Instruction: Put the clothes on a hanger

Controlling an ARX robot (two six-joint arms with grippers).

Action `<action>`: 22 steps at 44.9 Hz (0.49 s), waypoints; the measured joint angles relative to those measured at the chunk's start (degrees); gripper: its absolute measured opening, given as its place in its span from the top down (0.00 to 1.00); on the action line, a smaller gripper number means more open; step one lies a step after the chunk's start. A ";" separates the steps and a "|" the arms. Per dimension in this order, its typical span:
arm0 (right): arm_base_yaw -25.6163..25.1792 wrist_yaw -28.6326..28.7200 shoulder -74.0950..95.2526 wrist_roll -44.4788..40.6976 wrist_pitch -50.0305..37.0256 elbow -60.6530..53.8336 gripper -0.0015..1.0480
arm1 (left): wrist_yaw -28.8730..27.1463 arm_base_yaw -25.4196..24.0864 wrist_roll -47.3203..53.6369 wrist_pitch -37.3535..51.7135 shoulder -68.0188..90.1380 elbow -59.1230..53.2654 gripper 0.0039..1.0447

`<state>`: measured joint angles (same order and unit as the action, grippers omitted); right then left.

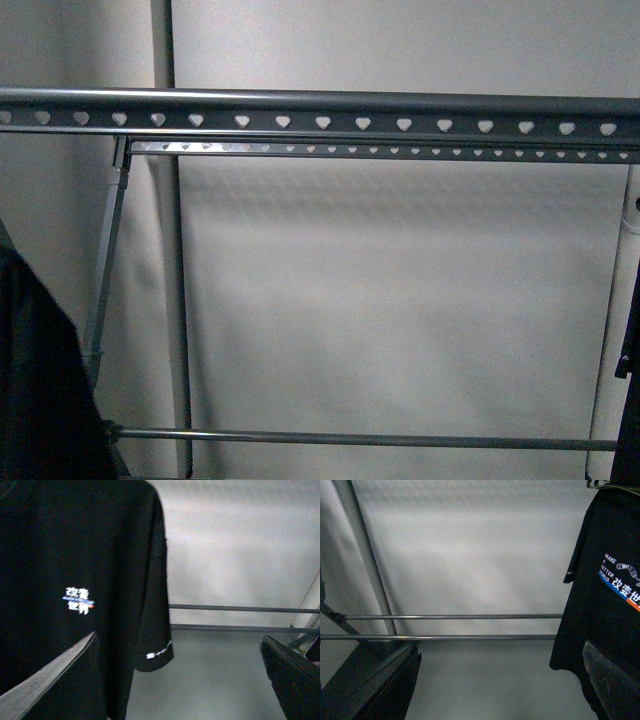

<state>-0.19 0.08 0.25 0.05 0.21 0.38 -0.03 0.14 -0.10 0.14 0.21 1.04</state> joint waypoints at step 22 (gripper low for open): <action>0.02 0.04 0.00 0.02 0.00 0.00 0.07 | 10.73 -7.91 -5.31 12.41 17.77 4.09 0.06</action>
<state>-0.16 0.12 0.25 0.08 0.21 0.38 10.70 -7.77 -5.41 12.56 17.98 5.13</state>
